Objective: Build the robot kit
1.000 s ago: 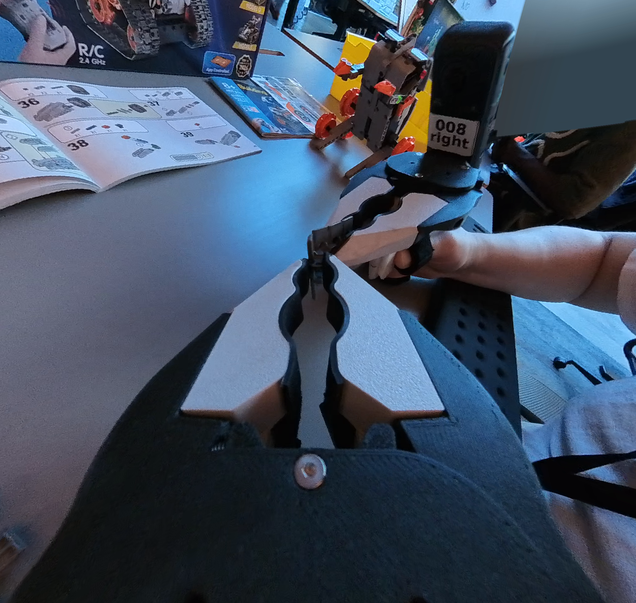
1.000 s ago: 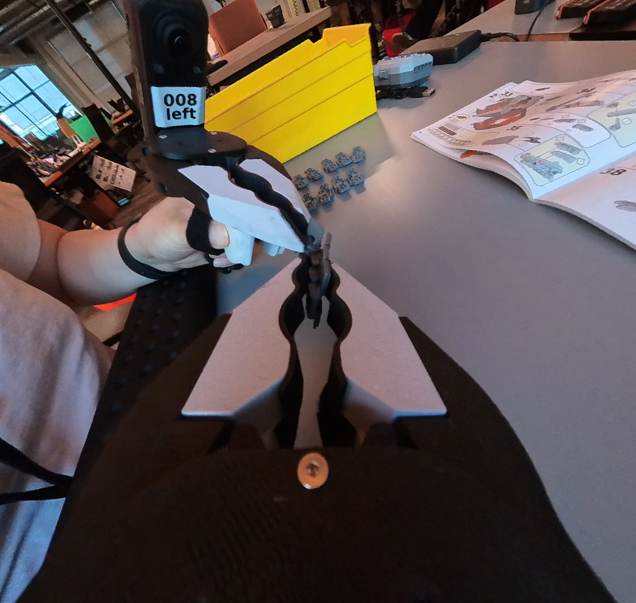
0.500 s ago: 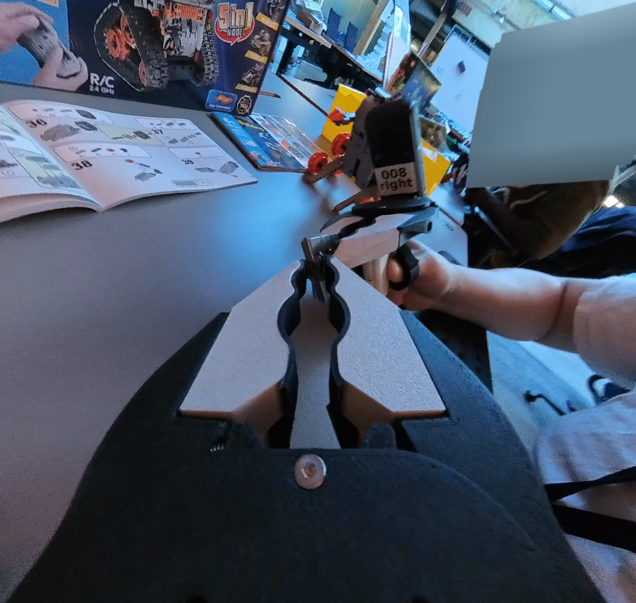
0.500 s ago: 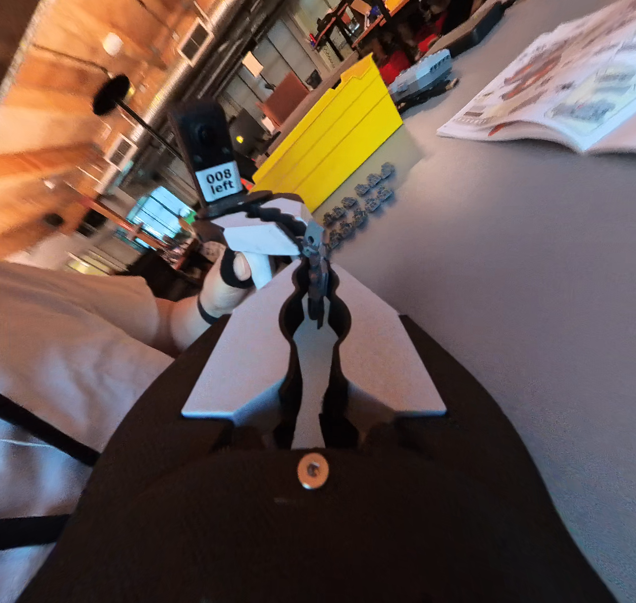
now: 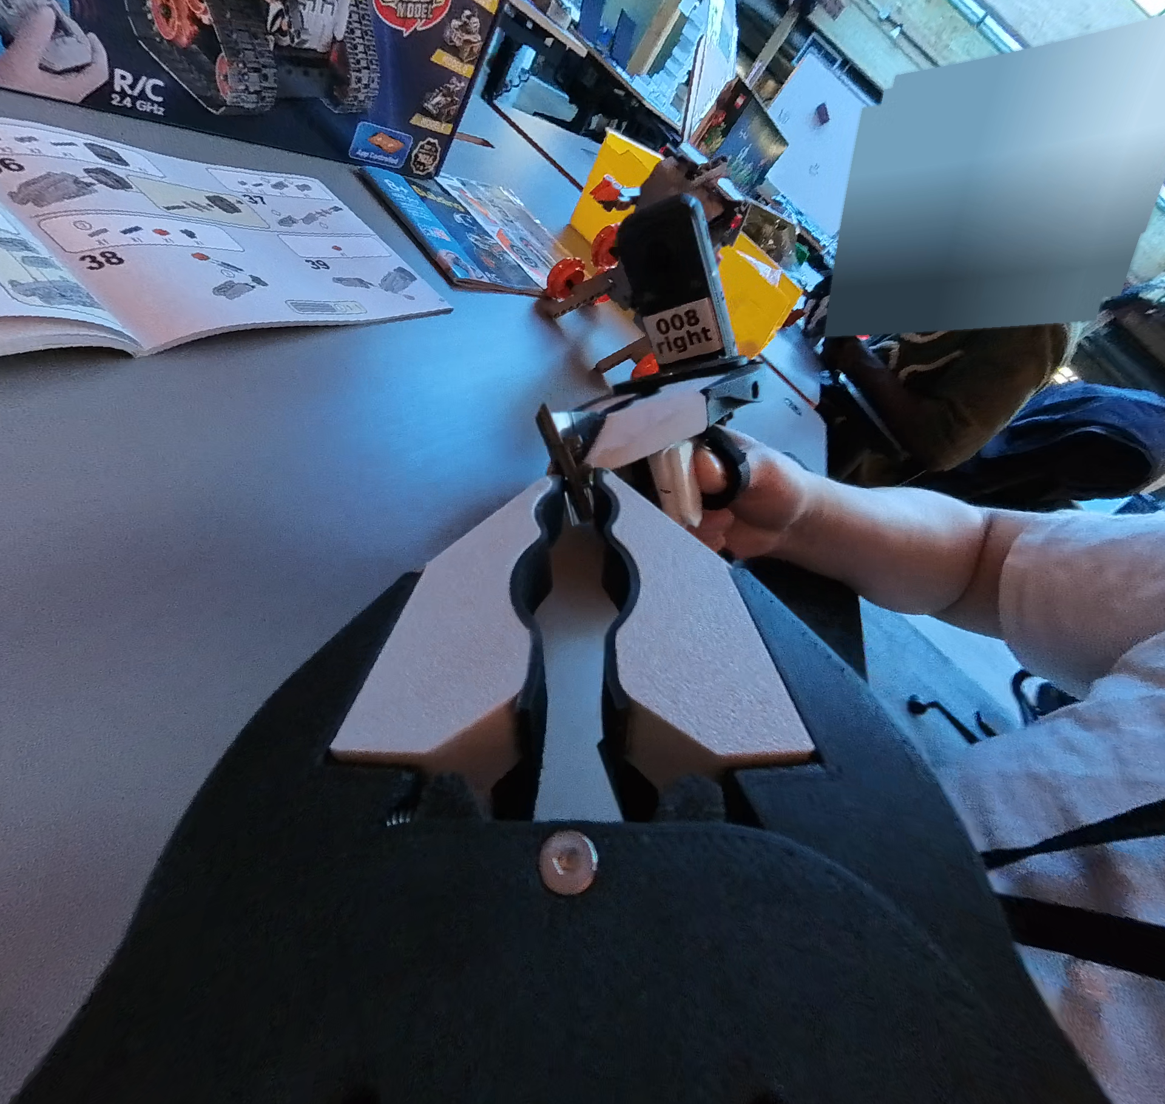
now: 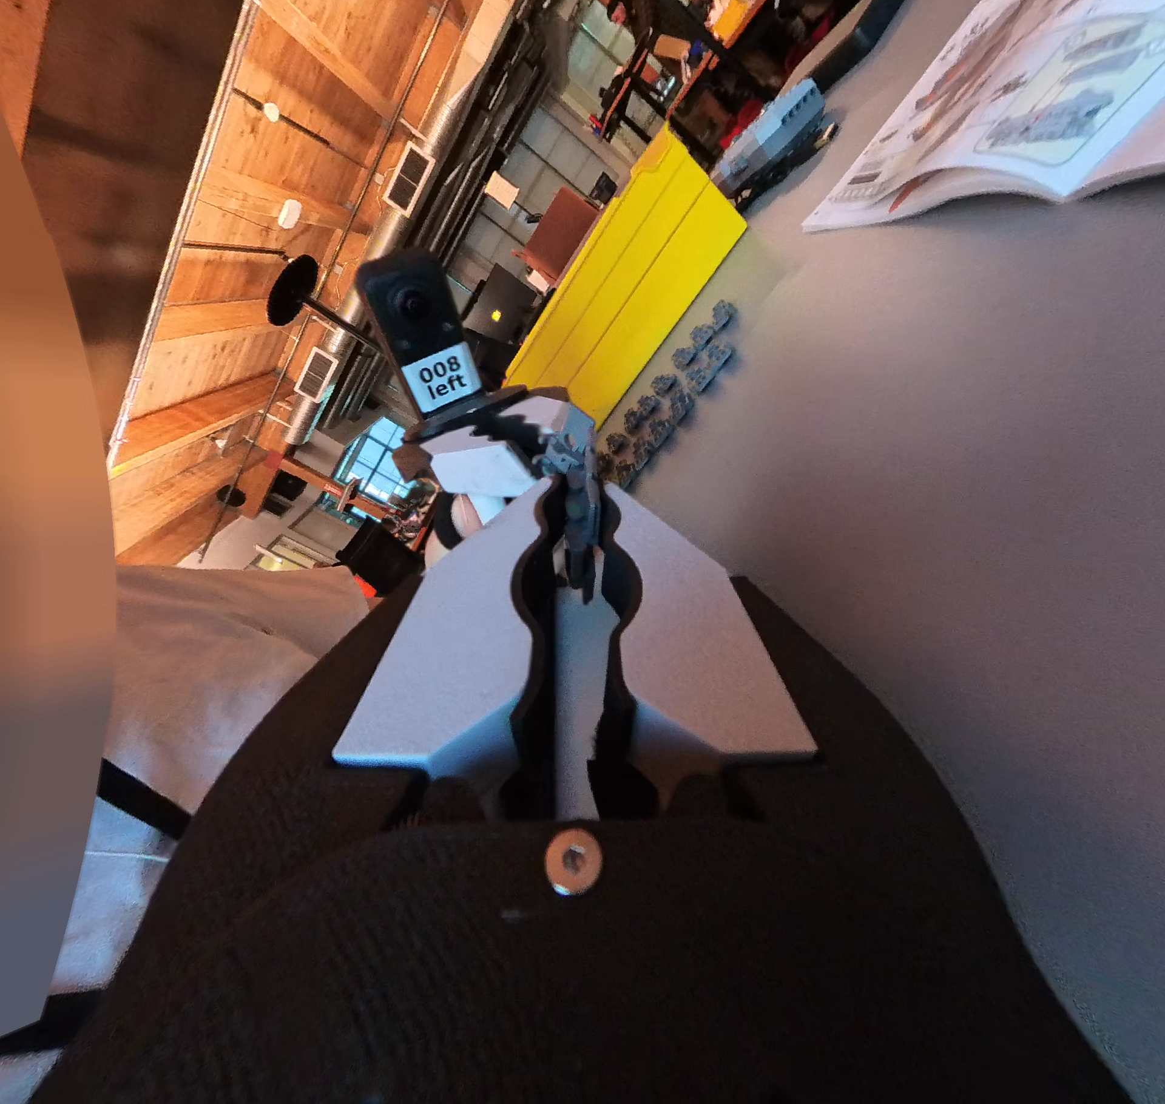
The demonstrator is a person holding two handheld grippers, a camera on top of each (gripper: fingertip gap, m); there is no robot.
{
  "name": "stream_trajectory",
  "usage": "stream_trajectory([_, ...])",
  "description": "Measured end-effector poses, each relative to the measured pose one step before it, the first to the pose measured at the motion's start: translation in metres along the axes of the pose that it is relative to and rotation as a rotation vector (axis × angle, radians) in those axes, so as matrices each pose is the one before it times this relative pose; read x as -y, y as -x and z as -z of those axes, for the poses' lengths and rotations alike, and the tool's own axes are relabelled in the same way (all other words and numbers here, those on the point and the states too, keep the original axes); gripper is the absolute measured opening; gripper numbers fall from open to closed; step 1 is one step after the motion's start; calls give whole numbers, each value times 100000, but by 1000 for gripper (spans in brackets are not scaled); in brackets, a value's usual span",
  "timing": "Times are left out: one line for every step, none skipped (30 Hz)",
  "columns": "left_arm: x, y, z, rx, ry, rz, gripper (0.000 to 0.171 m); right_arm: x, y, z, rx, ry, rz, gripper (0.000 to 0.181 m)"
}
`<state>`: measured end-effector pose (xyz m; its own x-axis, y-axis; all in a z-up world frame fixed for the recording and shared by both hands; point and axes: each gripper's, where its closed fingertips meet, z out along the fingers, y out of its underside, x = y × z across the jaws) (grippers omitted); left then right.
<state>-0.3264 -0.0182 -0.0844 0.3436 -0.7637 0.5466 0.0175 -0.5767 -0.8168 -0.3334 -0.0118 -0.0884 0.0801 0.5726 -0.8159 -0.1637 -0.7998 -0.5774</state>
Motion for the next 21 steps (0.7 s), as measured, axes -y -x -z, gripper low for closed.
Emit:
stream_trajectory([-55, 205, -31, 2031, 746, -1706, 5, 39, -159, -48, -649, -441, -903, 4])
stream_trajectory([-45, 90, -5, 1150, 734, -1561, 5, -13, -97, -19, -135, 258, -1028, 5])
stream_trajectory([17, 6, 25, 363, 194, -486, 5, -10, -15, -21, 859, -5, -2087, 5])
stream_trajectory([92, -15, 73, -248, -590, 643, 4, 29, 114, -21, 1883, -370, -2715, 6])
stream_trajectory([83, 6, 88, -703, -664, 1810, 4, 50, 225, -12, 2727, -559, -2800, 9])
stream_trajectory([33, 97, 100, -602, -394, 2140, 4, 35, 29, 14, 1337, -385, -2786, 10])
stream_trajectory([66, 117, 131, -675, -538, 2269, 4, 114, -60, 91, 276, -706, -1273, 9])
stream_trajectory([146, 69, 148, -1032, -1107, 2281, 4, 181, -8, 120, 95, -914, -133, 8])
stream_trajectory([19, 72, 79, -718, -223, 1775, 4, 108, 25, 88, 39, -543, 496, 6])
stream_trajectory([-68, 35, 3, -482, 319, 1083, 4, -50, -14, -8, -481, 304, 706, 5])
stream_trajectory([-19, 20, -5, -46, 215, -26, 4, -47, -72, -12, -654, 213, 302, 5])
stream_trajectory([24, -15, 2, 162, 121, -609, 4, 21, 20, 12, 347, -102, -428, 5])
stream_trajectory([-37, 10, -40, 486, 351, -876, 4, -69, -30, -9, 472, 426, -1680, 5])
stream_trajectory([-90, -27, -77, 254, 597, -690, 4, -178, -47, -53, 596, 950, -2140, 6])
stream_trajectory([-57, -29, -55, 262, 337, -554, 4, -119, -29, -57, 389, 417, -1373, 6])
stream_trajectory([-30, 7, -27, 479, 185, -870, 4, 31, -74, 27, -432, -199, -238, 6])
stream_trajectory([-14, -23, -32, 292, 229, -936, 4, 25, -11, 34, -571, -13, 810, 5])
stream_trajectory([5, -18, -19, 445, 94, -1135, 4, -27, -8, 19, -617, 106, 1373, 5])
stream_trajectory([61, -55, -2, 274, -279, -929, 4, 22, 40, 17, 86, -214, 492, 5])
stream_trajectory([75, -67, 2, 60, -456, -568, 4, 57, 113, 2, 870, -428, -449, 5])
stream_trajectory([-71, 4, -30, 348, 418, -705, 4, -33, -17, 30, 83, 43, -794, 5])
